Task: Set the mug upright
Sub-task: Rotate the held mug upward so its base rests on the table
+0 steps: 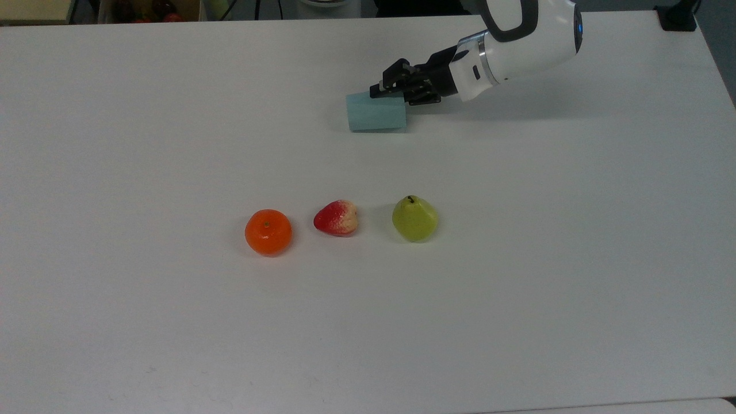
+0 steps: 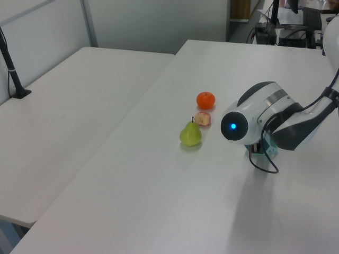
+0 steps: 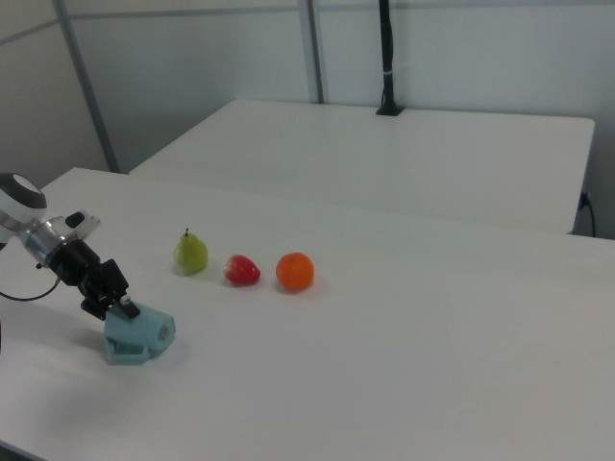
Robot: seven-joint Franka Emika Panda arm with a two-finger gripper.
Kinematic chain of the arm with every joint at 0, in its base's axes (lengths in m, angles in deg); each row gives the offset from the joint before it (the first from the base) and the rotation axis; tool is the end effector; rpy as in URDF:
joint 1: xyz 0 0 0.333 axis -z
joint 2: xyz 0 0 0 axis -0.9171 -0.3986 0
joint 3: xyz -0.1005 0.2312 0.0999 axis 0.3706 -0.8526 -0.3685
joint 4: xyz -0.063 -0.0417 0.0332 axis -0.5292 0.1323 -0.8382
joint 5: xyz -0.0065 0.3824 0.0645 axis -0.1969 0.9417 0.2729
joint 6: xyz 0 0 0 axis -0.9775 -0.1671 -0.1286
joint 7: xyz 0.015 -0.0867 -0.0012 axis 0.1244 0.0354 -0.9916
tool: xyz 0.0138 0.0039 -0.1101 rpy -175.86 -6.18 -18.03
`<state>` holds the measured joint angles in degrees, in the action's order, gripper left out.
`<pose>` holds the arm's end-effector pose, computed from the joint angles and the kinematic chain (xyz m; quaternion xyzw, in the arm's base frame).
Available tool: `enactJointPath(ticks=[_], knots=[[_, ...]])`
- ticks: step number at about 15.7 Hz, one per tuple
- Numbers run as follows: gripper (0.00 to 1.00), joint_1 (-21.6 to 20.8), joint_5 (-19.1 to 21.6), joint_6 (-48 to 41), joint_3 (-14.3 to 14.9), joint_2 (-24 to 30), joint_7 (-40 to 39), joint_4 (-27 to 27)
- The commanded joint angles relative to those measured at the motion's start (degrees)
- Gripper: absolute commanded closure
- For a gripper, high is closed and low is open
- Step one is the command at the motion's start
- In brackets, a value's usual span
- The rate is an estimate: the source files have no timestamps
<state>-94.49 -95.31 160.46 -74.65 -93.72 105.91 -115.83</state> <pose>0.4788 0.2728 0.2506 0.8861 0.0709 -0.0530 0.4551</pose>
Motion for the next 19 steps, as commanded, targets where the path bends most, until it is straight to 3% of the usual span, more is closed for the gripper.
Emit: enactJointPath(ticks=[1, 3, 11, 14, 19], knots=[[0.89, 0.56, -0.41, -0.46, 0.00, 0.64, 0.65, -1.06], [1.00, 0.91, -0.41, -1.78, 0.17, 1.16, -0.22, -0.62], [1.00, 8.81, 1.60, -1.09, 0.09, 4.16, -9.79, 5.87], [1.00, 11.98, 10.02, 5.22, 0.17, 4.59, -11.30, 9.04], [1.00, 16.81, 23.38, 19.47, 0.18, 5.65, -16.20, 8.61]])
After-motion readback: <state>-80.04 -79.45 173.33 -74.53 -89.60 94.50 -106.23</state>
